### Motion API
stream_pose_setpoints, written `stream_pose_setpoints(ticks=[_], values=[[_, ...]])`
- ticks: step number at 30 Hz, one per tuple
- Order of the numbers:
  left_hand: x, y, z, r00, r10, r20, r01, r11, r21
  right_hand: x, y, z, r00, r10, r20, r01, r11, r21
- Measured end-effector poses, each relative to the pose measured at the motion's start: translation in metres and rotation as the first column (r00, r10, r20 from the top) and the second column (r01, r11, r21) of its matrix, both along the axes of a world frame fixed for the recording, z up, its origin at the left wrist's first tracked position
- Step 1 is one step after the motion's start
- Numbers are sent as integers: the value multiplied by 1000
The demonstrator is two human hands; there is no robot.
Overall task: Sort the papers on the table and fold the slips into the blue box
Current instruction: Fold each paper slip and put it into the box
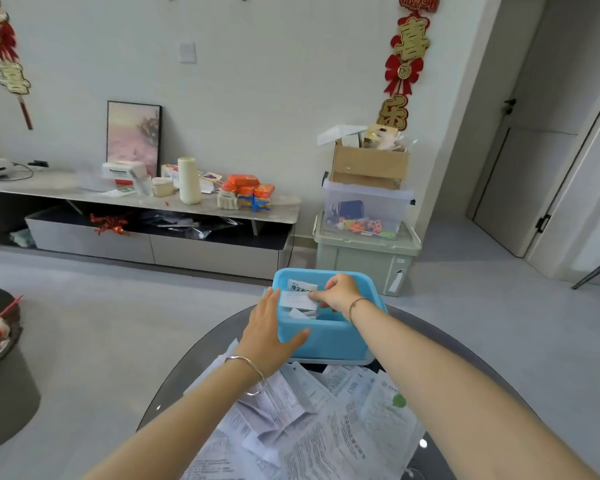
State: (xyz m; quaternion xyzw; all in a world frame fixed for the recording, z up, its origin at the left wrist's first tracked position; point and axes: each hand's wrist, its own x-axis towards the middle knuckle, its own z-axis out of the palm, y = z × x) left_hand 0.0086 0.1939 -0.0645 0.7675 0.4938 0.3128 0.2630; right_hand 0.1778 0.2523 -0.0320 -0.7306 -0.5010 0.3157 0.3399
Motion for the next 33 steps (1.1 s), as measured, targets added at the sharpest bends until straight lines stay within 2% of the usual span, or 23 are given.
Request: stream_pose_setpoints(ticks=[9,12,16,18,19,21,24,27,30,33], values=[[4,4,-6,995,56,-77,-51,996,67,6,4,9,974,76,213,-62,996,-71],[8,0,1,992,66,-110,-48,986,159,17,-17,29,973,43,227,-78,986,147],[21,-16,13,996,-23,-90,49,952,301,33,-72,44,977,13,215,-133,821,555],[30,-28,18,992,-85,-95,115,919,376,45,-106,37,975,-49,215,-101,768,633],[33,-31,19,989,-111,-101,142,906,398,51,-119,31,969,-73,235,-94,771,630],[48,-47,20,972,-190,-136,227,906,356,69,-147,8,950,-104,294,-75,839,539],[69,-70,11,921,-256,-294,306,942,135,93,-174,-33,940,-77,332,-36,946,323],[83,-79,-3,848,-275,-453,293,956,-33,104,-189,-58,950,-68,306,10,982,187],[91,-83,-13,797,-275,-537,258,960,-109,103,-196,-66,976,-77,203,48,989,143],[94,-88,-19,799,-253,-546,217,967,-131,98,-200,-66,982,-79,172,49,984,172]])
